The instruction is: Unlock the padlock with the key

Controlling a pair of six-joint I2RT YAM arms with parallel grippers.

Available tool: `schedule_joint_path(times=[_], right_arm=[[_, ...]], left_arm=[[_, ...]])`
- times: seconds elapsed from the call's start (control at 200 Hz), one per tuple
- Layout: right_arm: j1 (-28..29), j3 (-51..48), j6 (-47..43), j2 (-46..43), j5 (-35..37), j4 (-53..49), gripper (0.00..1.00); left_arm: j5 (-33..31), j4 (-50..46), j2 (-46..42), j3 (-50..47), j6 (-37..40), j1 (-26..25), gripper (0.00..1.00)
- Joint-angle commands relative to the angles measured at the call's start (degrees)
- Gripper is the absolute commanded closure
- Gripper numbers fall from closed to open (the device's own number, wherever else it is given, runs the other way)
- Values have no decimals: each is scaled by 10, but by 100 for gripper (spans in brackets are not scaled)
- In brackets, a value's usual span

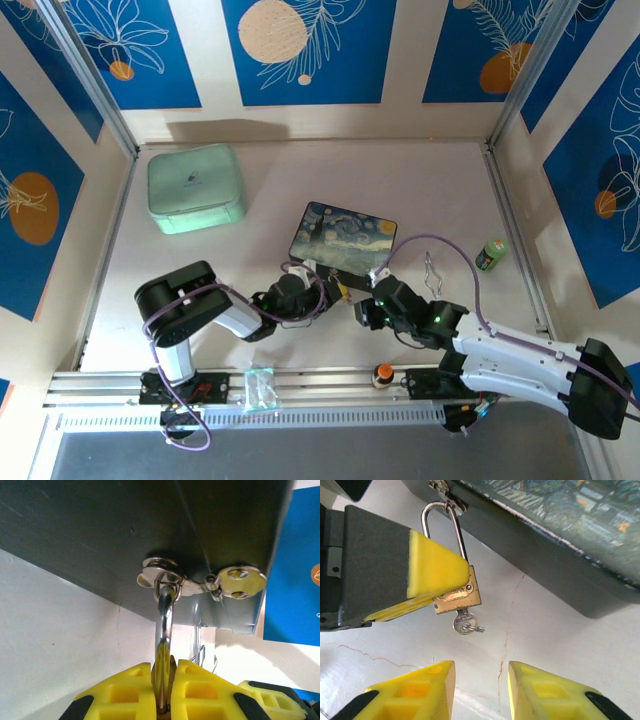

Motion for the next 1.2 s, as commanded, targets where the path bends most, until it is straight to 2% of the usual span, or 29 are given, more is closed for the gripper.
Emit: schedule_joint_path(times=[0.0, 0.275, 0.615, 0.795, 0.915, 0.991, 1.196], right_arm=[[12, 9, -9, 23, -4, 7, 63], [36, 42, -57, 96, 44, 25, 60], [50, 69, -98, 155, 60, 54, 63], [49, 69, -103, 170, 66, 63, 58], [49, 74, -108, 192, 66, 69, 59], [53, 83, -107, 207, 80, 62, 66], [51, 69, -124, 204, 80, 116, 71]], left_arm=[[21, 41, -9, 1, -5, 2, 100], [19, 28, -22, -1, -1, 2, 100], [21, 26, -29, 1, -3, 2, 100], [22, 24, -31, 0, -3, 2, 100], [24, 32, -28, -1, -8, 1, 100], [23, 37, -27, -2, -10, 3, 100], [28, 48, -21, -3, -15, 3, 100]])
